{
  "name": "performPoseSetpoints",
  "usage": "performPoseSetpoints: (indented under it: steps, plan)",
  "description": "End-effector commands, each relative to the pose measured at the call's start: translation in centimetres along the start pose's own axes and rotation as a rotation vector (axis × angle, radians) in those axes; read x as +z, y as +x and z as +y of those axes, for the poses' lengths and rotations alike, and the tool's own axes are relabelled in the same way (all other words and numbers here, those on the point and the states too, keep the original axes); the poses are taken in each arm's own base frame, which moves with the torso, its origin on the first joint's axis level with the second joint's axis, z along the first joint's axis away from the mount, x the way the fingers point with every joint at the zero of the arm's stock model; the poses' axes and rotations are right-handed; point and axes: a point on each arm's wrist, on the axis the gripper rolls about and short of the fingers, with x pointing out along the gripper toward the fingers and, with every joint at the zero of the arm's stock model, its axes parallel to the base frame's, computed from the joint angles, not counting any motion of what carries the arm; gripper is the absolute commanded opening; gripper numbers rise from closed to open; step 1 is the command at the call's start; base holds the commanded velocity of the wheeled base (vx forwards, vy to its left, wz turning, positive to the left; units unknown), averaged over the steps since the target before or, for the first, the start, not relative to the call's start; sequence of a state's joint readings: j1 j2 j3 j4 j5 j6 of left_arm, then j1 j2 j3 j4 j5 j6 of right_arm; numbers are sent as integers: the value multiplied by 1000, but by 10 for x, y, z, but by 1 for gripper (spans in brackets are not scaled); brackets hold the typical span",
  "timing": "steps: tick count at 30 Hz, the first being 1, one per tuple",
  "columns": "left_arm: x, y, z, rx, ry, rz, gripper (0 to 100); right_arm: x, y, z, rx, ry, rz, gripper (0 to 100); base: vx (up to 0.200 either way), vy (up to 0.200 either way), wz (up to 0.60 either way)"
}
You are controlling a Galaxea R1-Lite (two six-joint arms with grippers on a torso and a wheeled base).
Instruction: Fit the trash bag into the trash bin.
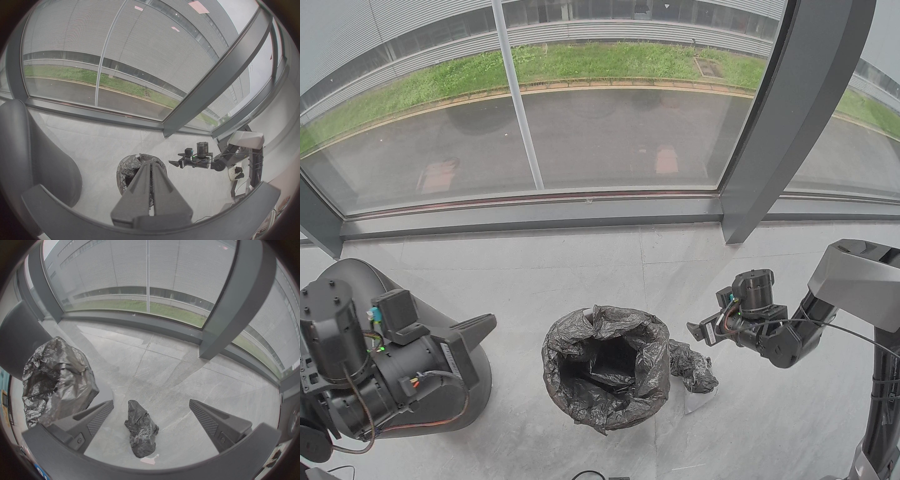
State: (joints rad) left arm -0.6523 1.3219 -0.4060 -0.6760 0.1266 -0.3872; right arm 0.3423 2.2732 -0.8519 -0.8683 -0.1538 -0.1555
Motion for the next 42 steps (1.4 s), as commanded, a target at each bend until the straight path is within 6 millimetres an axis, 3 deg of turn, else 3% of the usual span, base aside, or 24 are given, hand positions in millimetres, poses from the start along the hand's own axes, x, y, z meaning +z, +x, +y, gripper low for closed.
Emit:
performPoseSetpoints:
  steps: [1,9,16,26,32,42]
  plan:
    - [8,-49,14,-10,-29,-92,0,25,48,-6,37,-101,59,100,0,0,0]
    - [11,-48,21,3,-39,-86,0,40,89,6,57,-117,86,100,0,0,0]
    - [10,-46,23,13,-40,-81,0,41,121,15,69,-127,118,100,0,0,0]
    - [8,-40,30,-6,-94,-36,0,54,145,14,61,-128,131,100,0,0,0]
    - [9,-38,34,-5,-108,-27,0,45,153,14,65,-136,154,100,0,0,0]
    - [5,-31,36,8,-113,5,0,-5,170,19,99,-160,336,100,0,0,0]
